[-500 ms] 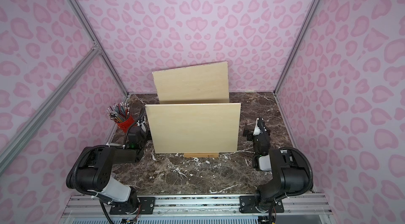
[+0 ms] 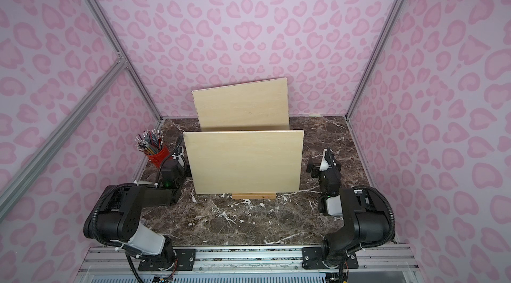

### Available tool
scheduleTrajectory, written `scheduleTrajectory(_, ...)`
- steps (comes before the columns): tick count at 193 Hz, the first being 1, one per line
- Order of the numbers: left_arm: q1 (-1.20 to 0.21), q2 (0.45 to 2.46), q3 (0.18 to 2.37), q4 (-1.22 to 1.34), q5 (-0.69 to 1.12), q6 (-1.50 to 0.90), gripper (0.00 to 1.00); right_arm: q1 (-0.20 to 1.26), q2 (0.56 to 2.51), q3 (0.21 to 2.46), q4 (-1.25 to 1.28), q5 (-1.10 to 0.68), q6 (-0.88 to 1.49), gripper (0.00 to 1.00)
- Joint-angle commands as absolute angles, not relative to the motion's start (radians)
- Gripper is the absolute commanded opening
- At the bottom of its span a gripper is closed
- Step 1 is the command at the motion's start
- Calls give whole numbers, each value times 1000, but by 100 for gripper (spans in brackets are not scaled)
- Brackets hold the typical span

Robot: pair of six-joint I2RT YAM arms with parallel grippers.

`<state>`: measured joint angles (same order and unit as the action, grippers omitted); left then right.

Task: Disassemble the easel
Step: Adjust the easel at the center of the board.

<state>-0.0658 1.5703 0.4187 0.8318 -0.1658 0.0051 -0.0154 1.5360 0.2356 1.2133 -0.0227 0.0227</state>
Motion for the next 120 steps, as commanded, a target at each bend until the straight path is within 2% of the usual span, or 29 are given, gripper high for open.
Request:
scheduleTrajectory(1,-66,1566,422,847,-172,16,100,-15,1536,235,1253,-15,23,100)
scheduleTrajectory(120,-65,1546,434,804,-189,9,100,-17,1534,236,1275,-19,29,100)
